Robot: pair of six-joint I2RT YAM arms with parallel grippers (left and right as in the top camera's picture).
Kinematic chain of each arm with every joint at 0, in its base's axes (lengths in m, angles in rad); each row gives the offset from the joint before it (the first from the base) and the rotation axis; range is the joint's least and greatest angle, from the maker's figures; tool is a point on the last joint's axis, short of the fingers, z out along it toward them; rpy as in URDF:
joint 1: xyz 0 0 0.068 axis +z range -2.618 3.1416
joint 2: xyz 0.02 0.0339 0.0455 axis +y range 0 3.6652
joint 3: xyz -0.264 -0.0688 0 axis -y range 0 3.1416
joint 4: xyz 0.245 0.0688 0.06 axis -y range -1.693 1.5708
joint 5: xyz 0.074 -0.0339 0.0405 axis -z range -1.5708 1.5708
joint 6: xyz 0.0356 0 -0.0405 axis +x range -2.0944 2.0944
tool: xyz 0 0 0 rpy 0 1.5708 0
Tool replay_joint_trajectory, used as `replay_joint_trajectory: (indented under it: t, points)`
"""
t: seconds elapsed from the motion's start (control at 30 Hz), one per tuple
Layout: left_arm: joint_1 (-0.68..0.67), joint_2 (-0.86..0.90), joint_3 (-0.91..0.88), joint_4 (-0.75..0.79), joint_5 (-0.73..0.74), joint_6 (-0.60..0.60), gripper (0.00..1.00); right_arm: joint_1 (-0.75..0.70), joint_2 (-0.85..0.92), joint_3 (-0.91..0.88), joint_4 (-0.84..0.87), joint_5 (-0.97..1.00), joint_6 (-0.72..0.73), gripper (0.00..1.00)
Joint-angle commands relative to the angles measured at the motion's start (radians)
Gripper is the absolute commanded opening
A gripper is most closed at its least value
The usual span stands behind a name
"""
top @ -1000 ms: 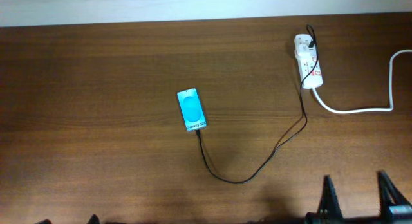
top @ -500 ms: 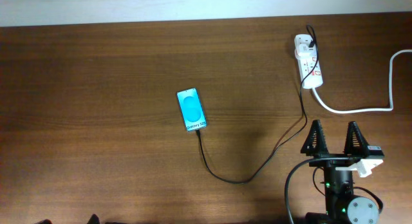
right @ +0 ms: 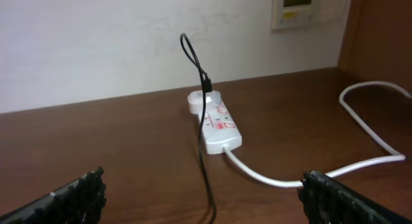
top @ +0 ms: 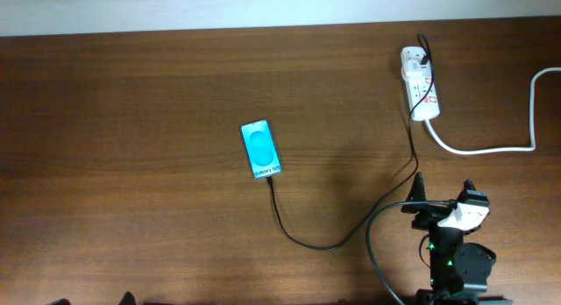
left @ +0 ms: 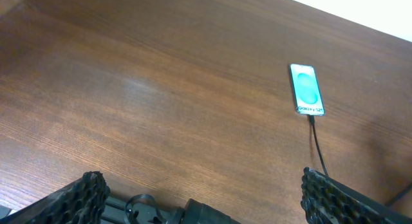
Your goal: Plug charger to phone and switch on socket
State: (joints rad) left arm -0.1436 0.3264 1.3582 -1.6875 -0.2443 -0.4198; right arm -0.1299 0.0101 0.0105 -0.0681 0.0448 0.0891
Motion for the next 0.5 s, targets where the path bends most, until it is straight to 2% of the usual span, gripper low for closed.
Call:
replay_joint_trajectory:
  t: [0.0, 0.27, 0.47]
  points:
    - [0.002, 0.001, 0.001, 0.000, -0.014, -0.013, 0.99, 0.006, -0.006, -0.005, -0.010, -0.008, -0.029, 0.98]
    - [0.002, 0.001, 0.001, 0.000, -0.014, -0.013, 0.99, 0.026, -0.006, -0.005, -0.014, -0.029, -0.030, 0.98]
    - [0.002, 0.001, 0.001, 0.000, -0.014, -0.013, 0.99, -0.022, -0.005, -0.005, -0.014, -0.029, -0.029, 0.98]
